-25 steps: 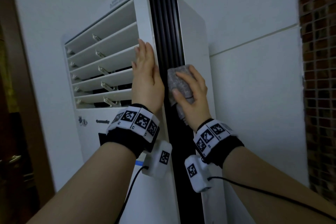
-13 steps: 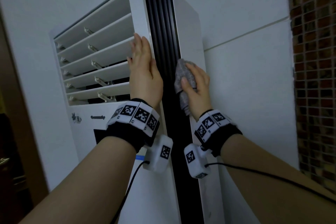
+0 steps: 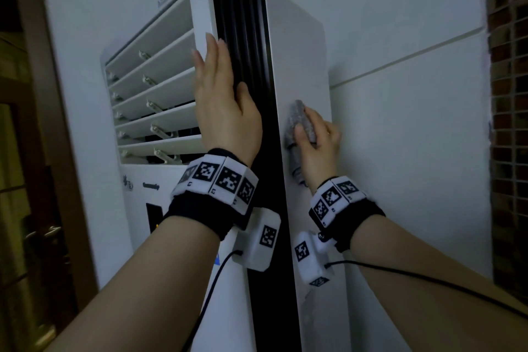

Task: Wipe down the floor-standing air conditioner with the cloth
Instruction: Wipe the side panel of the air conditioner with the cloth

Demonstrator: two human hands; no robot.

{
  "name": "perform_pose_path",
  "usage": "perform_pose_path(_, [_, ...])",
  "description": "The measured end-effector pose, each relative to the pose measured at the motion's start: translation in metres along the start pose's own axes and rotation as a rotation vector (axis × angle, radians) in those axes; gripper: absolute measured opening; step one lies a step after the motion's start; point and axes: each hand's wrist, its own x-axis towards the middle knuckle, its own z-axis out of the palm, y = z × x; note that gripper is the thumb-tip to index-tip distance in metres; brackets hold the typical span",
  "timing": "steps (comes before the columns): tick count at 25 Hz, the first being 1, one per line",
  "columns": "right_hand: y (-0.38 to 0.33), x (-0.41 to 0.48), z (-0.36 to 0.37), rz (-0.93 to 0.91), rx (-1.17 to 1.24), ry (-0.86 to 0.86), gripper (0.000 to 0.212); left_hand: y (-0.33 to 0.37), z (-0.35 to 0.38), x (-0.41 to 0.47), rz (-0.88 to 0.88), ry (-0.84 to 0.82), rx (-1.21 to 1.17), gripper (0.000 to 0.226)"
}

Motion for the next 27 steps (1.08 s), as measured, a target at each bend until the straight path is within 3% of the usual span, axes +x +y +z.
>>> perform_pose_path(3, [0.005, 0.001, -0.004, -0.124, -0.012, -0.077, 0.039, 0.013, 0.01, 0.003, 0.034, -0.01, 0.062, 0.058])
perform_pose_path(7, [0.005, 0.02, -0.01, -0.053, 0.039, -0.039, 0.04, 0.012, 0.017, 0.004, 0.042, -0.024, 0.318, 0.056])
perform_pose_path(13, [0.007, 0.025, -0.011, -0.134, 0.02, -0.116, 0.04, 0.014, 0.033, -0.002, 0.06, -0.033, 0.584, 0.055])
perform_pose_path(16, [0.008, 0.033, -0.012, -0.072, 0.037, -0.074, 0.039, 0.013, 0.039, -0.004, 0.081, -0.037, 0.666, 0.054])
perform_pose_path(20, [0.017, 0.029, -0.015, -0.217, 0.029, -0.191, 0.043, 0.015, 0.049, -0.003, 0.091, -0.051, 0.697, 0.056])
perform_pose_path(24, [0.021, 0.055, -0.017, -0.012, 0.119, -0.057, 0.042, 0.016, 0.059, 0.002, 0.09, -0.064, 0.724, 0.056])
perform_pose_path(27, [0.027, 0.049, -0.016, -0.117, 0.071, -0.103, 0.039, 0.015, 0.065, 0.001, 0.103, -0.065, 0.805, 0.058])
